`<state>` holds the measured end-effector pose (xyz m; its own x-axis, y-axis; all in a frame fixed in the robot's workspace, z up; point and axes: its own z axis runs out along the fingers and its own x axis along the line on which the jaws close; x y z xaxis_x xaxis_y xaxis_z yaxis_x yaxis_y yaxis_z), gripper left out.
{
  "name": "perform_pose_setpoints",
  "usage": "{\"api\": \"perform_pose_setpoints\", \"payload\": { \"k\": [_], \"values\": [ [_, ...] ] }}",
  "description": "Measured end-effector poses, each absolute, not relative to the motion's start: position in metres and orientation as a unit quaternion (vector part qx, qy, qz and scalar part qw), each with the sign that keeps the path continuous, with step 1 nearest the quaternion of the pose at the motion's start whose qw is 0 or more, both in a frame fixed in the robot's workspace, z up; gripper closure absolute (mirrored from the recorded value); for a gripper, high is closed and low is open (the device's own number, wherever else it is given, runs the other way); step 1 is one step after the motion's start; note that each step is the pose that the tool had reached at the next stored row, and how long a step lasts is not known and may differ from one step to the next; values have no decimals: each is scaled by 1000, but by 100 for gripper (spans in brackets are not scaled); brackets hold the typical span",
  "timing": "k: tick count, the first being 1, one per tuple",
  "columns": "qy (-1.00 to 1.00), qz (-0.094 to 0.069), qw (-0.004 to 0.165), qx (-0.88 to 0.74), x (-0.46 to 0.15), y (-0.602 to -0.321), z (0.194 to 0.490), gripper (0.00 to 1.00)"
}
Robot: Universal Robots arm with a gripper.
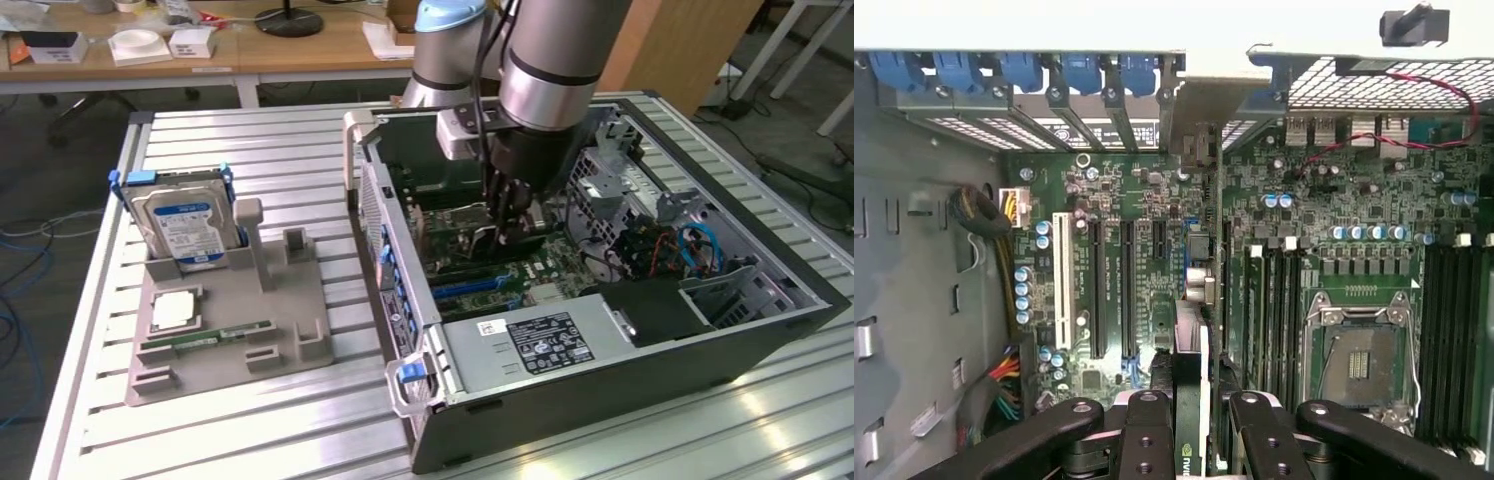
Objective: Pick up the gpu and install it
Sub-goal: 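Insert the gpu into the slot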
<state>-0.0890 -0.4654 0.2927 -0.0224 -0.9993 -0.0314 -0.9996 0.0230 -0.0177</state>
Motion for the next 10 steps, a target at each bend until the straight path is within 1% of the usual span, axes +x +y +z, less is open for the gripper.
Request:
{"api": "perform_pose_setpoints", "payload": {
  "k": [10],
  "values": [
    [715, 5, 18, -699, -92, -465, 282, 73]
  ]
}}
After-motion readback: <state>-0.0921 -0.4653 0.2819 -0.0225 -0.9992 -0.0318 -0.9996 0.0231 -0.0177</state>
